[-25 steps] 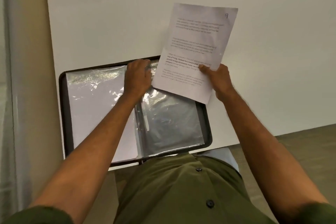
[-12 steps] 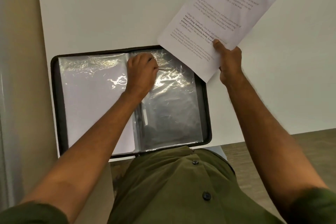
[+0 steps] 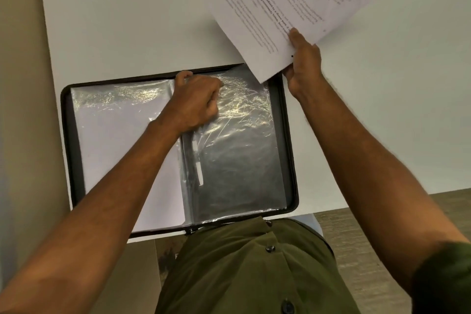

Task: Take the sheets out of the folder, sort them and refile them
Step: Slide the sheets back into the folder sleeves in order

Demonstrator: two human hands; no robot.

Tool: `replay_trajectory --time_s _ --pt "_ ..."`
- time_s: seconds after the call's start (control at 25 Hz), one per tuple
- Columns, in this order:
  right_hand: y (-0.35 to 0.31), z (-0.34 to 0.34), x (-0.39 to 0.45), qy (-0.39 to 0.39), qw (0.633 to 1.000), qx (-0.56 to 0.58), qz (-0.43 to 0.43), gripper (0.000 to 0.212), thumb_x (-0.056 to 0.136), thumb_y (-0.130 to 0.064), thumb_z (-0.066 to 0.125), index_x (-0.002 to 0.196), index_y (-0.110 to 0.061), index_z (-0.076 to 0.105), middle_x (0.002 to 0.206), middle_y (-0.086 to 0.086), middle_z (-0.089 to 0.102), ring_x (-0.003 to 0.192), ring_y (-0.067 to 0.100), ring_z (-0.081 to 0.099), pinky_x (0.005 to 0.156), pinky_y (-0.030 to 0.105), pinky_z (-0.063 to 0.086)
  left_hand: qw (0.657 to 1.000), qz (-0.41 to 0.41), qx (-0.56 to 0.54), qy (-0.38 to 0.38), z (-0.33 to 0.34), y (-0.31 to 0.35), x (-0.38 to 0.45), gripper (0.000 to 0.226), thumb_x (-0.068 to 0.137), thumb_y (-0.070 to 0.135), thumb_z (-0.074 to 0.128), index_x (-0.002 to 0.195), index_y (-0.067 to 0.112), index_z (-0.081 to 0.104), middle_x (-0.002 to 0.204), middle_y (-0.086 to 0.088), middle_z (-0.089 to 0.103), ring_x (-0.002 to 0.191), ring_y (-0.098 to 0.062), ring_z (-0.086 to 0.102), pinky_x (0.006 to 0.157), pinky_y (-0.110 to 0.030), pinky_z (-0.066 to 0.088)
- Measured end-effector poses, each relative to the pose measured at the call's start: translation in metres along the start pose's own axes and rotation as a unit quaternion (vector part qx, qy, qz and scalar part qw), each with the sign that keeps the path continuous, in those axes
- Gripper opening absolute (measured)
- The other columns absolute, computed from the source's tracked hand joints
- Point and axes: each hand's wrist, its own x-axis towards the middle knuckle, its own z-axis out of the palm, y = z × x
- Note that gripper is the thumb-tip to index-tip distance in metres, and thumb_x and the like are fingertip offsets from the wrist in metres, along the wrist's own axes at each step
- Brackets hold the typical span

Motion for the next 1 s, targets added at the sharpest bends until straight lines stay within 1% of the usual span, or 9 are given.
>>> replay_trajectory --time_s 0.08,0.16,0.2,0.28,0.36,0.48,0.56,0.8,1.0 --pt "0.0 0.012 0.007 -0.008 1.0 0.003 -0.002 0.04 0.1 -0.017 0.069 0.136 -0.003 0.058 0.126 0.014 0.072 0.115 0.031 0.07 0.096 0.052 0.06 1.0 -0.002 -0.003 -0.023 -0.007 0.001 0.004 0.029 0.076 0.012 0.058 0.072 0.032 0.037 0.102 0.002 0.068 0.105 -0.02 0.058 0.105 -0.037 0.019" --pt "0.001 0.021 0.014 -0.006 1.0 0.004 0.002 0.045 0.098 -0.017 0.072 0.138 -0.002 0.057 0.127 0.017 0.071 0.116 0.033 0.069 0.095 0.055 0.059 1.0 -0.004 -0.015 -0.02 -0.01 0.003 0.008 0.026 0.076 0.013 0.064 0.081 0.03 0.045 0.097 0.003 0.062 0.099 -0.02 0.055 0.102 -0.034 0.02" --pt "0.001 0.024 0.015 -0.006 1.0 0.006 0.004 0.046 0.097 -0.016 0.074 0.138 -0.002 0.057 0.127 0.017 0.07 0.116 0.034 0.069 0.093 0.055 0.06 0.999 -0.004 -0.033 -0.009 -0.01 0.005 0.01 0.024 0.078 0.017 0.069 0.092 0.026 0.051 0.097 0.003 0.059 0.097 -0.019 0.054 0.102 -0.032 0.019" --pt "-0.001 0.028 0.017 -0.013 1.0 0.002 0.002 0.048 0.095 -0.013 0.076 0.138 -0.004 0.058 0.127 0.016 0.07 0.115 0.033 0.069 0.087 0.053 0.063 0.997 -0.017 -0.069 0.024 -0.012 0.01 0.015 0.04 0.086 0.023 0.071 0.121 0.018 0.052 0.102 0.003 0.058 0.099 -0.017 0.051 0.105 -0.032 0.02" --pt "-0.004 0.03 0.02 -0.031 0.999 -0.005 -0.011 0.045 0.095 -0.011 0.075 0.137 -0.005 0.06 0.127 0.016 0.071 0.115 0.033 0.07 0.085 0.052 0.063 0.996 -0.034 -0.066 0.057 -0.012 0.015 0.023 0.041 0.095 0.024 0.067 0.133 0.017 0.053 0.108 0.001 0.062 0.104 -0.017 0.054 0.11 -0.036 0.025" --pt "-0.004 0.031 0.026 -0.051 0.998 -0.011 -0.029 0.041 0.096 -0.008 0.073 0.136 -0.005 0.062 0.125 0.016 0.073 0.112 0.032 0.072 0.084 0.05 0.064 0.994 -0.037 -0.042 0.093 -0.007 0.018 0.032 0.016 0.101 0.027 0.061 0.113 0.019 0.069 0.106 0.0 0.07 0.102 -0.02 0.062 0.105 -0.042 0.04" --pt "-0.002 0.033 0.028 -0.062 0.997 -0.026 -0.04 0.042 0.097 -0.008 0.072 0.137 -0.005 0.061 0.125 0.014 0.073 0.11 0.03 0.073 0.084 0.049 0.064 0.993 -0.042 -0.049 0.103 -0.002 0.021 0.031 0.014 0.102 0.027 0.06 0.104 0.02 0.071 0.101 0.001 0.071 0.097 -0.018 0.062 0.097 -0.04 0.045" --pt "0.015 0.032 0.031 -0.126 0.986 -0.089 -0.064 0.047 0.094 -0.008 0.075 0.137 0.003 0.059 0.125 0.017 0.073 0.11 0.03 0.074 0.094 0.052 0.061 0.99 -0.046 -0.058 0.118 0.003 0.022 0.027 0.014 0.102 0.025 0.06 0.104 0.019 0.073 0.1 0.001 0.072 0.097 -0.018 0.063 0.095 -0.043 0.049" --pt "0.014 0.024 0.029 -0.218 0.964 -0.14 -0.065 0.044 0.095 -0.009 0.075 0.135 -0.003 0.059 0.126 0.014 0.073 0.112 0.029 0.073 0.095 0.05 0.061 0.988 -0.044 -0.023 0.144 0.002 0.021 0.028 0.015 0.103 0.028 0.059 0.107 0.02 0.072 0.101 -0.001 0.073 0.096 -0.022 0.063 0.098 -0.043 0.044"
